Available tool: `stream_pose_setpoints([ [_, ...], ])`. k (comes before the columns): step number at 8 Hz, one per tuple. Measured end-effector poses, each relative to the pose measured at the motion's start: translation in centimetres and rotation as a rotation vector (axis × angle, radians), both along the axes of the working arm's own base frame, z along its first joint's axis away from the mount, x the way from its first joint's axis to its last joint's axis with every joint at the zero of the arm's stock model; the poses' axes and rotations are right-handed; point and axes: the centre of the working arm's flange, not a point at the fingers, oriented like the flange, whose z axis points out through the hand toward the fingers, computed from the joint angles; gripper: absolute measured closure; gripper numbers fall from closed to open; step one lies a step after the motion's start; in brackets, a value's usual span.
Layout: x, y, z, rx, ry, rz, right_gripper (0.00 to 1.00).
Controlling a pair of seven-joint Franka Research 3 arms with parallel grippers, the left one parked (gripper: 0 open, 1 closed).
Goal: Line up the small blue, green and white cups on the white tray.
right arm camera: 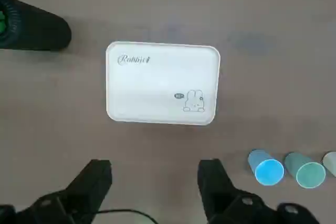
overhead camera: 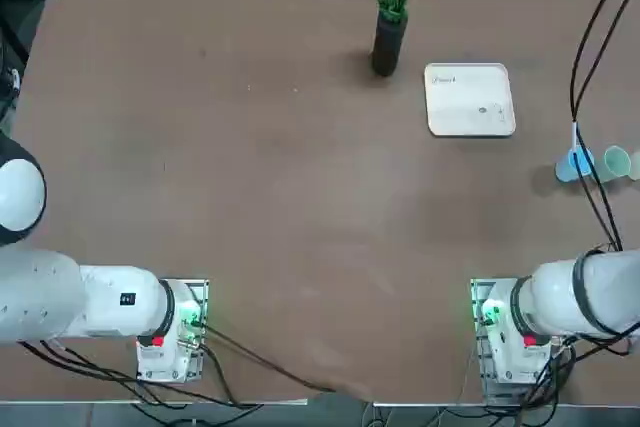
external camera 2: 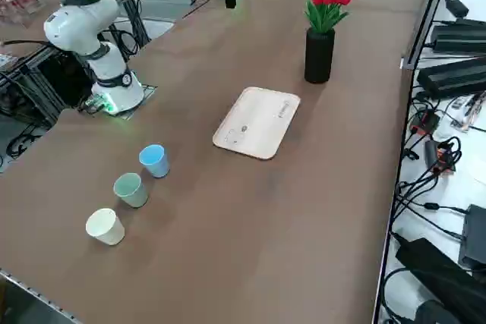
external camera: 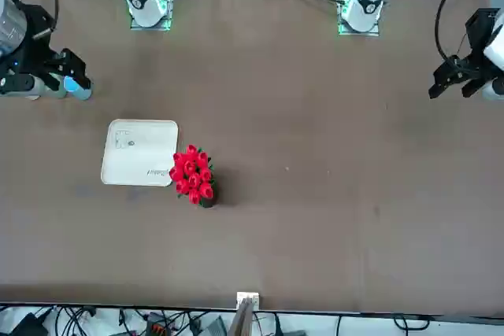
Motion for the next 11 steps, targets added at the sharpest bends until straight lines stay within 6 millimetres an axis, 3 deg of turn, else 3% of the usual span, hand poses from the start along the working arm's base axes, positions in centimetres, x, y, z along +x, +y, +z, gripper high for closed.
stream_pose_setpoints([
  [4,-0.3,-0.2,-0.4,-0.002,0.036,-0.002,0.0],
  [6,-0.5,-0.5,-1.9,-0.005,0.116,-0.01,0.0],
  [7,-0.7,-1.7,-3.3,-0.007,0.194,-0.03,0.0],
  [9,-0.4,-6.7,-7.1,0.002,0.318,-0.117,0.0],
  [11,-0.9,-13.4,-12.1,-0.003,0.409,-0.161,0.0],
])
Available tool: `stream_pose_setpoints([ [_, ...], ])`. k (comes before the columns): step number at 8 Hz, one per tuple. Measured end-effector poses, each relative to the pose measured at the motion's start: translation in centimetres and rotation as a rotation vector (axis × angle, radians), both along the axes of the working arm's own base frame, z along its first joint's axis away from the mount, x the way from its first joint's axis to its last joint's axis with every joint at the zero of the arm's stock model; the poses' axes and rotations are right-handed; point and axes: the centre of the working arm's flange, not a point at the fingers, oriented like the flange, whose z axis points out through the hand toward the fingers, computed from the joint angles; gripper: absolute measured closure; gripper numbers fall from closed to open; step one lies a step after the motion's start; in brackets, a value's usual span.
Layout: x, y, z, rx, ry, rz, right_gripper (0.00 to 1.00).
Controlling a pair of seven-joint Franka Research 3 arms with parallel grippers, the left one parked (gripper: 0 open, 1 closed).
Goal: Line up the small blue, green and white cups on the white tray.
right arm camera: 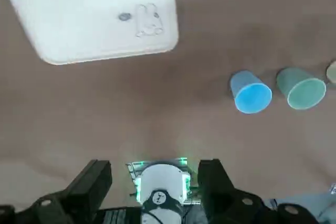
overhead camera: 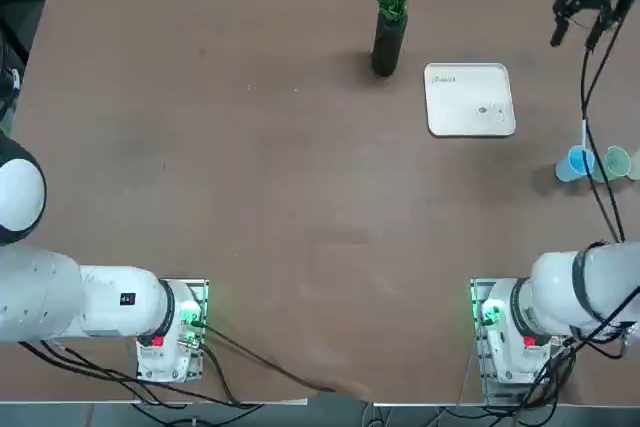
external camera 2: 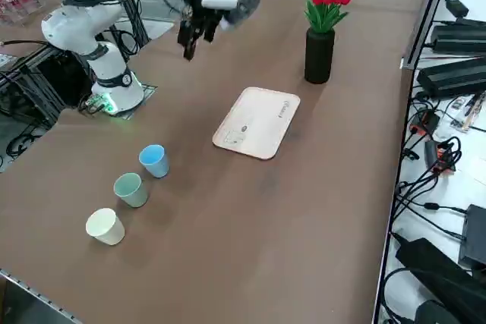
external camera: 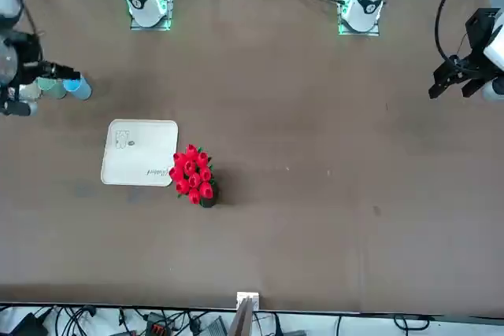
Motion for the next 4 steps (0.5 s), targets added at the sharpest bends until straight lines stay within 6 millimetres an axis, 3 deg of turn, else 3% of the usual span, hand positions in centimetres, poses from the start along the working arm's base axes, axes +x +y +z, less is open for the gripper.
stream_pose_setpoints([
  [1,-0.8,-2.6,-2.9,-0.026,0.044,0.022,0.0],
  [4,-4.0,-6.2,-11.4,-0.062,0.064,0.058,0.0],
])
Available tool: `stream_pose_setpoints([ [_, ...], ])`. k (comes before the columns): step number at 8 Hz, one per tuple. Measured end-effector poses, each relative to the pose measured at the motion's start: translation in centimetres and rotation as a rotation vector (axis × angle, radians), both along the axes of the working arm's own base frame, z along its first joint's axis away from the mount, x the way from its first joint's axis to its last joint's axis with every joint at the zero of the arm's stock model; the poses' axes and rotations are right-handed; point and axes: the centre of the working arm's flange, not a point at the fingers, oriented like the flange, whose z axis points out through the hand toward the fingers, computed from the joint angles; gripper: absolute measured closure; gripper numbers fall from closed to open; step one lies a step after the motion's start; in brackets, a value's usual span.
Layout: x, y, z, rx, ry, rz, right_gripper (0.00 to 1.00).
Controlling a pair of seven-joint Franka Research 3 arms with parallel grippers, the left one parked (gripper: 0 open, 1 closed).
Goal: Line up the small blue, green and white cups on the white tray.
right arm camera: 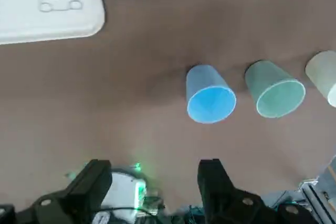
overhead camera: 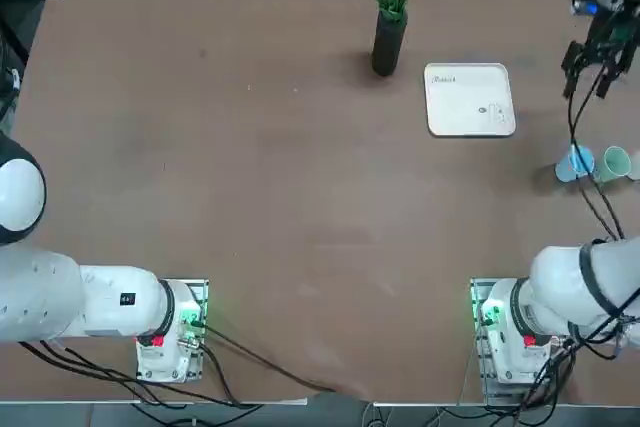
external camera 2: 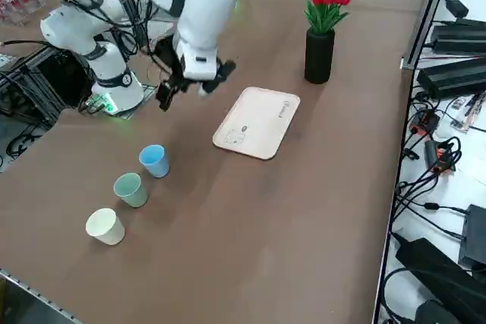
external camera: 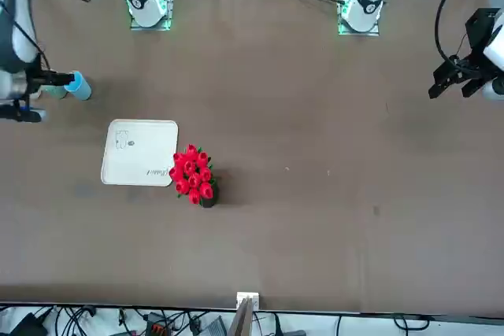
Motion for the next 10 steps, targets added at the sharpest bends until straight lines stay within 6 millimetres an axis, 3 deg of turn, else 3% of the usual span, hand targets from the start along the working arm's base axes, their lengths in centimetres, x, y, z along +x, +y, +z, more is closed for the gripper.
stream_pose_setpoints([
  [1,-2.1,-2.2,-2.2,0.027,-0.043,0.022,0.0],
  [3,-6.7,-5.9,-4.3,0.066,-0.092,0.03,0.0],
  [4,-7.8,-6.2,-4.9,0.066,-0.113,0.032,0.0],
  [7,-9.4,-4.3,-8.3,0.07,-0.152,0.068,0.0],
  [10,-10.0,-4.1,-11.2,0.089,-0.153,0.067,0.02],
])
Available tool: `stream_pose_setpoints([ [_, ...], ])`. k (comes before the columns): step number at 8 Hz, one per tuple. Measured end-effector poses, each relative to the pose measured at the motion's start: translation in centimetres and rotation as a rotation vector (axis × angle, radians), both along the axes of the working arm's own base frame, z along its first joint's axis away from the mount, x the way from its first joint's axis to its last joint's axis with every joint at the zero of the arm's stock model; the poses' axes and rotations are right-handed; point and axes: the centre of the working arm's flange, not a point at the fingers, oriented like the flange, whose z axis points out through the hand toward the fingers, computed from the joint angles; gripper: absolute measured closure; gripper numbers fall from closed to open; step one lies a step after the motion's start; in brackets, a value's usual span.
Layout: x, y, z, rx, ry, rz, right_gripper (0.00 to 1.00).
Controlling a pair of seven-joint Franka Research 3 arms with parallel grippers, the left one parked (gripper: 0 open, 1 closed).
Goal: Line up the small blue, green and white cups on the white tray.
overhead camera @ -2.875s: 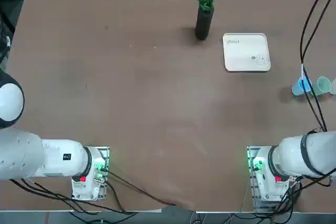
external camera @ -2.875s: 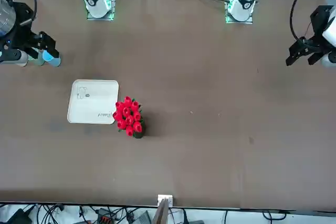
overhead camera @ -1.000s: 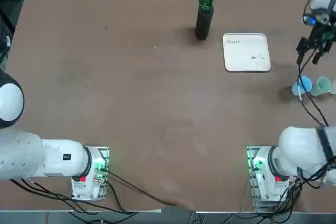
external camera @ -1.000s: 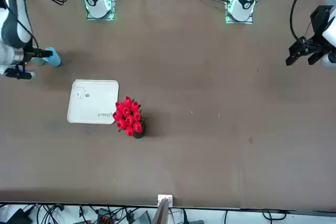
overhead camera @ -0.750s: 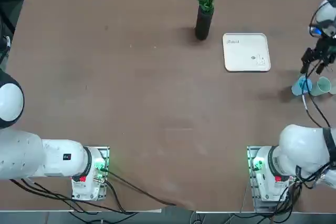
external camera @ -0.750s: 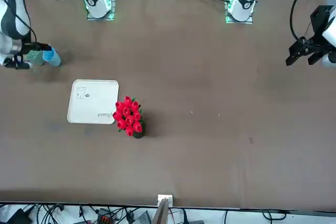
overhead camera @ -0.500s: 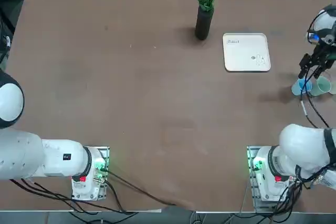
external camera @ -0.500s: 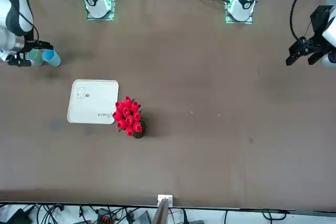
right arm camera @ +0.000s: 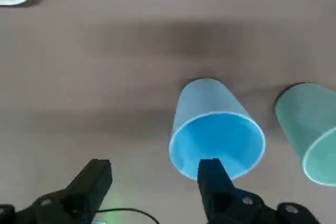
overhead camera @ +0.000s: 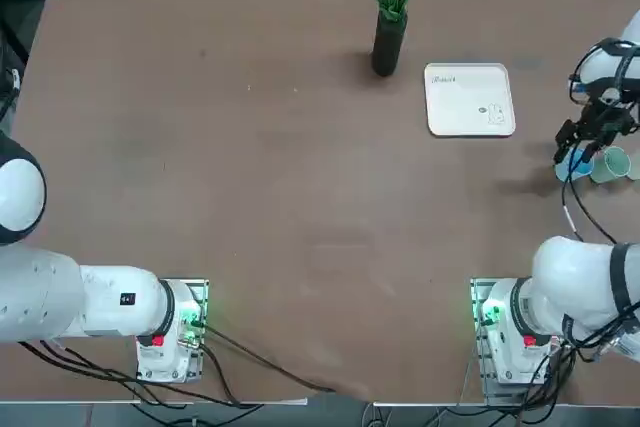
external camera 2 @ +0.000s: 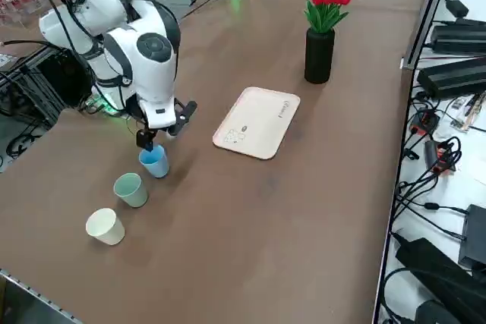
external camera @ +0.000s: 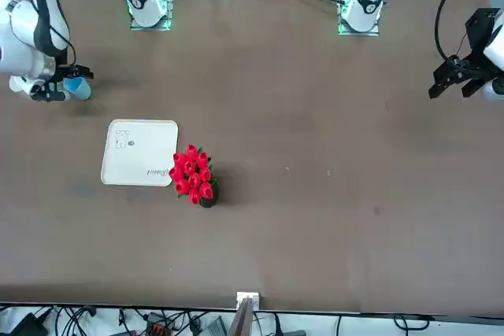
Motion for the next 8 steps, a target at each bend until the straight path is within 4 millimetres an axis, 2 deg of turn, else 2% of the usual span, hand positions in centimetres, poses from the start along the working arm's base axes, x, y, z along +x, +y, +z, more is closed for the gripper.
stream_pose_setpoints([
  [1,0.0,-0.3,-0.8,0.005,-0.004,-0.005,0.03],
  [2,0.0,-0.5,-1.6,0.008,-0.009,-0.012,0.13],
  [3,-0.1,-0.7,-2.3,0.01,-0.009,-0.021,0.16],
  [7,0.3,-0.9,-2.2,-0.001,-0.021,-0.036,0.94],
  [8,0.5,-1.1,-1.7,-0.007,-0.028,-0.038,0.96],
])
